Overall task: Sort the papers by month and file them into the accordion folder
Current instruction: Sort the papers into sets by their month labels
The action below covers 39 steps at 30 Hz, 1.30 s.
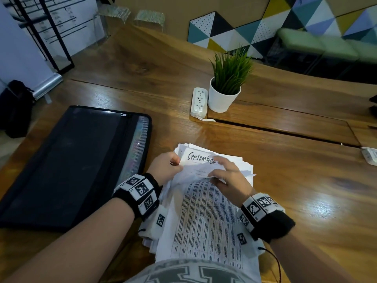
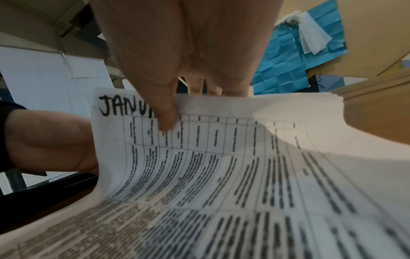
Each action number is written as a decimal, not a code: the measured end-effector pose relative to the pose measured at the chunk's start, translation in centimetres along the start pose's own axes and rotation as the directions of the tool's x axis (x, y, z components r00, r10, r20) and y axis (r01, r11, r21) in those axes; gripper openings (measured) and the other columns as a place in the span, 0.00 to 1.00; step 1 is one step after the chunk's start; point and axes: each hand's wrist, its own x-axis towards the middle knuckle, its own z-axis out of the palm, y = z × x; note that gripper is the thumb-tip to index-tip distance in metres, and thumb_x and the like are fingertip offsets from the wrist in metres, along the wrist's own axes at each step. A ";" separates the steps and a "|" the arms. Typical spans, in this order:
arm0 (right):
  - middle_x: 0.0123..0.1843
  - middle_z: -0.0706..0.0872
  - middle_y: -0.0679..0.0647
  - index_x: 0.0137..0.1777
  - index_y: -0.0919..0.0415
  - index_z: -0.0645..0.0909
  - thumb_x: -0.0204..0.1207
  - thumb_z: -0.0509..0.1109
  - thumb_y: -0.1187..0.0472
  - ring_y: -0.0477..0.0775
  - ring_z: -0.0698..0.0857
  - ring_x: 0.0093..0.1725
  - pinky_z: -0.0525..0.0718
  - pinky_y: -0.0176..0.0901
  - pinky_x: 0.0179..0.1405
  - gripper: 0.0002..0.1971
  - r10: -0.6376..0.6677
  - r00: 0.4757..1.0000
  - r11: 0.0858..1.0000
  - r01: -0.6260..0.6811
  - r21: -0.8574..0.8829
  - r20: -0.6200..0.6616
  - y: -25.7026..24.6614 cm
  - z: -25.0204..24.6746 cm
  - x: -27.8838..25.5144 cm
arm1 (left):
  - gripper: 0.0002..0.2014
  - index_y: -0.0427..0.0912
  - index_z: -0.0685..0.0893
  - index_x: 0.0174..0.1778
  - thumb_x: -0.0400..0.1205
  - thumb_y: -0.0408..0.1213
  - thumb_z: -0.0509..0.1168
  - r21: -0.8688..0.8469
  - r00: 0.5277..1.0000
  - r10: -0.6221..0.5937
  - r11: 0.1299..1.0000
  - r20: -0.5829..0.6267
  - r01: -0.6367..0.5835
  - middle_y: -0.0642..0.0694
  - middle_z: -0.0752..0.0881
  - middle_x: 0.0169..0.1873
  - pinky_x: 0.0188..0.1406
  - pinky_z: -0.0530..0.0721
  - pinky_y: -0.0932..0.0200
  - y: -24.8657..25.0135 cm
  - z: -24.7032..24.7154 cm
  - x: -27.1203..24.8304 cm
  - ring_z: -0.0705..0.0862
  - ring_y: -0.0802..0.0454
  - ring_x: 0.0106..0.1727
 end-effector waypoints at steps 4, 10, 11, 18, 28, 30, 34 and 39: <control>0.79 0.65 0.62 0.47 0.60 0.88 0.73 0.72 0.67 0.62 0.64 0.78 0.55 0.45 0.75 0.05 -0.071 0.996 0.994 0.075 -0.081 0.050 0.5 -1.4 1.2 | 0.12 0.51 0.81 0.33 0.74 0.28 0.70 -0.010 0.997 0.056 0.998 0.059 -0.056 0.53 0.85 0.38 0.43 0.75 0.68 -0.3 -0.1 -0.6 0.82 0.56 0.43; 0.69 0.80 0.53 0.57 0.61 0.85 0.78 0.67 0.66 0.53 0.78 0.69 0.74 0.46 0.71 0.10 -0.056 0.983 0.995 0.070 -0.073 0.176 -0.5 -1.8 1.5 | 0.10 0.44 0.87 0.42 0.78 0.27 0.62 -0.195 0.998 0.003 0.981 0.065 0.010 0.50 0.87 0.44 0.53 0.79 0.60 -0.3 0.0 -0.6 0.83 0.55 0.47; 0.68 0.81 0.54 0.56 0.62 0.86 0.78 0.67 0.66 0.54 0.80 0.67 0.77 0.47 0.69 0.10 -0.070 0.986 0.994 0.081 -0.068 0.152 -0.7 -1.7 1.2 | 0.10 0.41 0.88 0.44 0.79 0.27 0.61 -0.229 0.999 -0.018 0.973 0.049 0.029 0.49 0.88 0.44 0.53 0.80 0.58 -0.4 0.1 -0.3 0.84 0.54 0.47; 0.67 0.82 0.53 0.52 0.61 0.86 0.77 0.68 0.66 0.55 0.83 0.64 0.81 0.46 0.62 0.08 -0.055 0.996 0.998 0.058 -0.040 0.063 -0.6 -1.2 0.0 | 0.07 0.40 0.77 0.34 0.78 0.28 0.62 -0.121 0.999 -0.022 0.992 0.039 0.027 0.43 0.78 0.29 0.36 0.75 0.54 0.3 1.3 1.3 0.76 0.48 0.33; 0.83 0.50 0.52 0.55 0.58 0.85 0.79 0.66 0.63 0.54 0.58 0.81 0.52 0.34 0.76 0.10 0.015 0.991 0.997 -0.005 -0.080 0.132 0.3 -2.5 1.3 | 0.12 0.41 0.89 0.42 0.84 0.30 0.61 -0.484 0.987 -0.057 0.866 0.149 0.123 0.49 0.89 0.36 0.41 0.80 0.68 1.2 -0.2 -0.3 0.84 0.55 0.40; 0.83 0.51 0.55 0.56 0.57 0.86 0.78 0.67 0.62 0.57 0.52 0.82 0.46 0.39 0.77 0.10 -0.021 0.992 0.994 0.034 -0.105 0.125 0.3 -2.5 2.0 | 0.13 0.45 0.89 0.43 0.86 0.36 0.59 -0.499 0.975 -0.031 0.855 0.221 0.140 0.45 0.90 0.41 0.48 0.80 0.63 1.7 -0.4 -1.0 0.85 0.52 0.44; 0.75 0.74 0.54 0.63 0.51 0.83 0.78 0.66 0.64 0.54 0.70 0.75 0.67 0.52 0.76 0.15 -0.084 0.978 0.994 0.094 -0.047 0.190 -0.1 -2.9 2.3 | 0.12 0.47 0.87 0.49 0.87 0.37 0.57 -0.296 0.982 0.055 0.955 0.178 0.000 0.53 0.87 0.48 0.58 0.77 0.64 1.8 -0.4 -1.6 0.83 0.66 0.50; 0.64 0.85 0.54 0.54 0.58 0.86 0.75 0.70 0.68 0.54 0.81 0.66 0.81 0.55 0.64 0.11 -0.179 0.979 0.984 0.180 -0.005 0.098 0.6 -2.4 0.3 | 0.05 0.41 0.81 0.51 0.82 0.31 0.61 -0.098 0.999 -0.039 0.994 0.021 0.041 0.42 0.82 0.47 0.55 0.78 0.50 0.6 -0.1 -1.0 0.80 0.47 0.49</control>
